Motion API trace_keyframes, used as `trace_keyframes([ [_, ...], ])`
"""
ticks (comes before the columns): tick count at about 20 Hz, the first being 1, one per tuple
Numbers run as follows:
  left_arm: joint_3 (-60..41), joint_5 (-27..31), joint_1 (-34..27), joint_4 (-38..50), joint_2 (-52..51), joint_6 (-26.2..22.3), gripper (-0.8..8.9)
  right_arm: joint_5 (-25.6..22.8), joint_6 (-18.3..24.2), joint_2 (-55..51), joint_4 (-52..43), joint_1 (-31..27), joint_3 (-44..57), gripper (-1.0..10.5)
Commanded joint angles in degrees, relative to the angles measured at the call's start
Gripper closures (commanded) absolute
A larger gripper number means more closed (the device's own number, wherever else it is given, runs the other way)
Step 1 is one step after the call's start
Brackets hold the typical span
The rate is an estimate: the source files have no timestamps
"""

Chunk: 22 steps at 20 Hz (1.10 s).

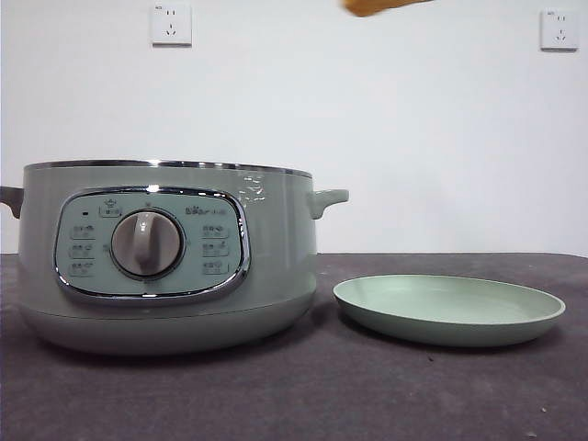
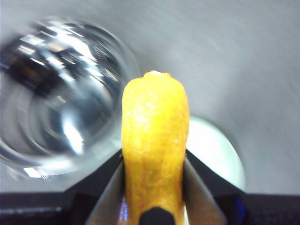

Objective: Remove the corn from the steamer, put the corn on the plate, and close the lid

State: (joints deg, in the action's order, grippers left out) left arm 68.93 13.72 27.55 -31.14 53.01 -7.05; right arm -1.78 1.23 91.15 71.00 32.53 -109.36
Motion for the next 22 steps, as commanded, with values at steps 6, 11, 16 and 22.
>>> trace_keyframes([
  [6,0.92,-3.93,0.13,4.46,1.66,2.64,8.22,0.11,-2.03,1.14,-4.52,-8.24,16.76,9.6],
  [11,0.92,-4.94,0.13,4.5,1.66,2.8,8.22,0.15,-4.61,1.27,-28.81,-8.02,37.81,9.6],
  [16,0.92,-4.92,0.13,4.48,1.66,2.8,8.22,0.15,-5.77,4.17,-42.16,-8.2,47.63,9.6],
  [22,0.92,-4.92,0.13,4.46,1.66,2.8,8.22,0.07,-5.7,10.82,-43.95,-8.2,47.63,8.9],
])
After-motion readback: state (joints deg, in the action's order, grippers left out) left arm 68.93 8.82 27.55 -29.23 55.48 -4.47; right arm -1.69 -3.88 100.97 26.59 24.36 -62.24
